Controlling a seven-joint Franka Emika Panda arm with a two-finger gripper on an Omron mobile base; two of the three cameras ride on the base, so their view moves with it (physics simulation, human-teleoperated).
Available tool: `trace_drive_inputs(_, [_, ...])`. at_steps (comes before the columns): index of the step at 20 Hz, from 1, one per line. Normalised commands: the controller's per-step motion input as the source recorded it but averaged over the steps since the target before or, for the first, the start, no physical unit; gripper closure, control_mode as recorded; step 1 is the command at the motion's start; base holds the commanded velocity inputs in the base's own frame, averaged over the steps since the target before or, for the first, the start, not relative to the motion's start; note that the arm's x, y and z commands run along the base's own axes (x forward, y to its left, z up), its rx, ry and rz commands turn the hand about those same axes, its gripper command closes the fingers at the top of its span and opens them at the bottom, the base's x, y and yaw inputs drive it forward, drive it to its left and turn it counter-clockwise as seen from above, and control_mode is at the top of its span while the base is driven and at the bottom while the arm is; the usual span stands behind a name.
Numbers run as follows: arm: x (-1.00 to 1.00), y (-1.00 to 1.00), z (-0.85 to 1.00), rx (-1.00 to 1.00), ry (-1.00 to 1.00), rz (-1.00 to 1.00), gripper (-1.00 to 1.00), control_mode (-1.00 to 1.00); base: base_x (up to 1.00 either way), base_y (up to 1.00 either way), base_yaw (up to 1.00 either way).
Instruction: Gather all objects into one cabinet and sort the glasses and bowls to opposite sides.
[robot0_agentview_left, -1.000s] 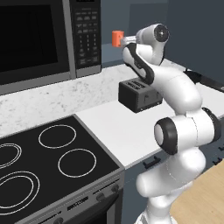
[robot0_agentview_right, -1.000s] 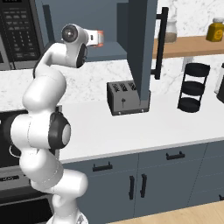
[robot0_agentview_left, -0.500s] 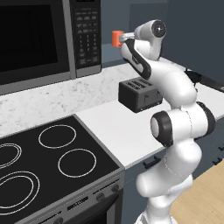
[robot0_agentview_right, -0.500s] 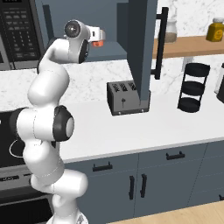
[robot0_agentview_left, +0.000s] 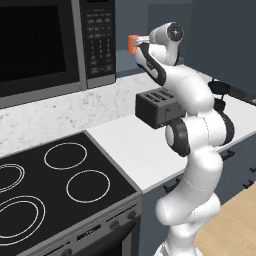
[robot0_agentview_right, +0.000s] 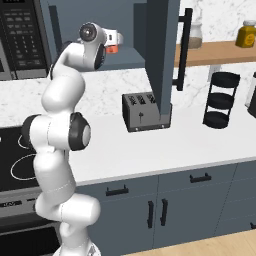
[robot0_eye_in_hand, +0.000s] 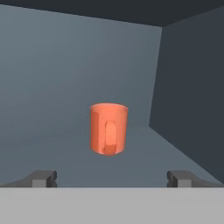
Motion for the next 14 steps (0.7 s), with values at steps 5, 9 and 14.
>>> trace_drive_inputs(5, [0.39, 0.0, 0.0, 0.0, 0.0, 0.0, -1.0, -1.0, 0.0, 0.0, 0.0])
trace_drive_inputs(9, [0.42, 0.07, -0.12, 0.0, 0.0, 0.0, -1.0, -1.0, 0.0, 0.0, 0.0])
trace_drive_inputs(14, [0.41, 0.1, -0.12, 0.0, 0.0, 0.0, -1.0, -1.0, 0.0, 0.0, 0.0])
